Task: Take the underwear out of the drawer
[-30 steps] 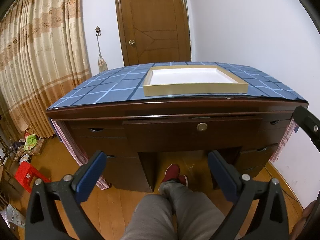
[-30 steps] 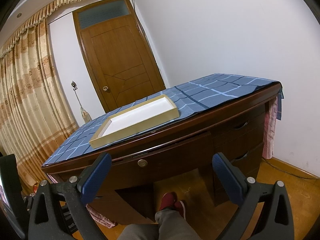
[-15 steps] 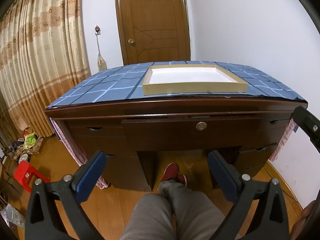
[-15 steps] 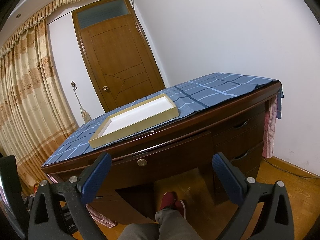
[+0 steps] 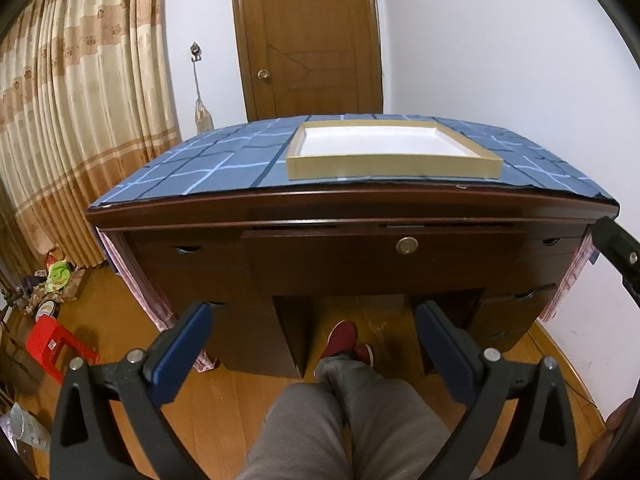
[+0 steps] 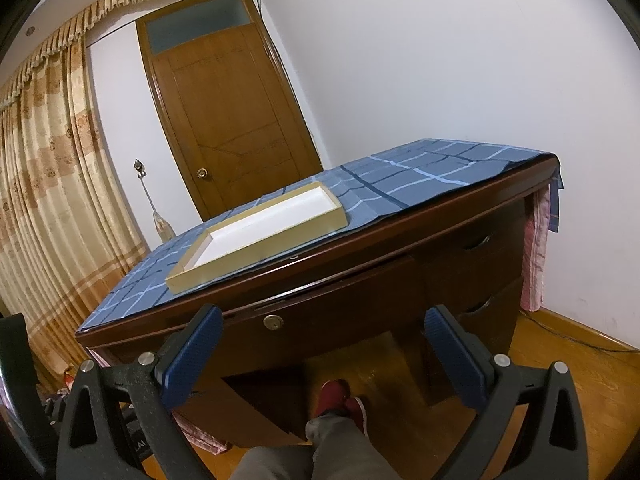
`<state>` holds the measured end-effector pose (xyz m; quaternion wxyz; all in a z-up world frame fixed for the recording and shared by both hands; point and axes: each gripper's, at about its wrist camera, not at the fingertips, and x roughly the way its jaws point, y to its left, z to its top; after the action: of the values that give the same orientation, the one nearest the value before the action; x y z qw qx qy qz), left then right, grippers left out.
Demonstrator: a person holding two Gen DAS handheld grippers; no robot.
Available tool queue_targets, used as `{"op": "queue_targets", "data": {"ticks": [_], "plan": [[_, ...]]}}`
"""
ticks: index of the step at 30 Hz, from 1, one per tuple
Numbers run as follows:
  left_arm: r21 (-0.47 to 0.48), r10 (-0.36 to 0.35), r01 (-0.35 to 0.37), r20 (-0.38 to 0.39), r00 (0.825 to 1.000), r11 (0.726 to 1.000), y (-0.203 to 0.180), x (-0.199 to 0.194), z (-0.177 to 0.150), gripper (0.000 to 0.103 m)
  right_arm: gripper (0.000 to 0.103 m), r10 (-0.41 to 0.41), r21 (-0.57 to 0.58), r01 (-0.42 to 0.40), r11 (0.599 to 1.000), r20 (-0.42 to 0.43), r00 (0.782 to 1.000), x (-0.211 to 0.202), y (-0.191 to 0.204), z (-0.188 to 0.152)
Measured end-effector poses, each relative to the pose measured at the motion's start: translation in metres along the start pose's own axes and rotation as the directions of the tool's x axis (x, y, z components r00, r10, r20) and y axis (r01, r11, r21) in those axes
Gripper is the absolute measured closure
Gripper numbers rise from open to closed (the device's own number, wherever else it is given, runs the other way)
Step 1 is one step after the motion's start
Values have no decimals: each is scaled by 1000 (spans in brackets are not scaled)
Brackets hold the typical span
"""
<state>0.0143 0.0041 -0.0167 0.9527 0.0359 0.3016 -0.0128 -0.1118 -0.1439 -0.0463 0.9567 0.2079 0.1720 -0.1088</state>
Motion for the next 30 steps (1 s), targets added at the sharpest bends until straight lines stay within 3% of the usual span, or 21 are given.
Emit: {"op": "queue_targets", "data": {"ticks": [19, 25, 30], "plan": [[-46, -42, 38, -88, 995, 998, 11, 71, -4, 0, 1, -22, -19, 20, 1000, -75, 997, 78, -50, -9], [-36, -20, 18, -44, 999, 999, 9, 90, 3, 0, 1, -29, -60, 26, 998, -50, 998, 110, -79, -3], [-19, 0, 0, 4, 1000, 1000, 6, 103, 12, 0, 1, 72, -104, -76, 992, -47, 996, 145, -94, 9]]}}
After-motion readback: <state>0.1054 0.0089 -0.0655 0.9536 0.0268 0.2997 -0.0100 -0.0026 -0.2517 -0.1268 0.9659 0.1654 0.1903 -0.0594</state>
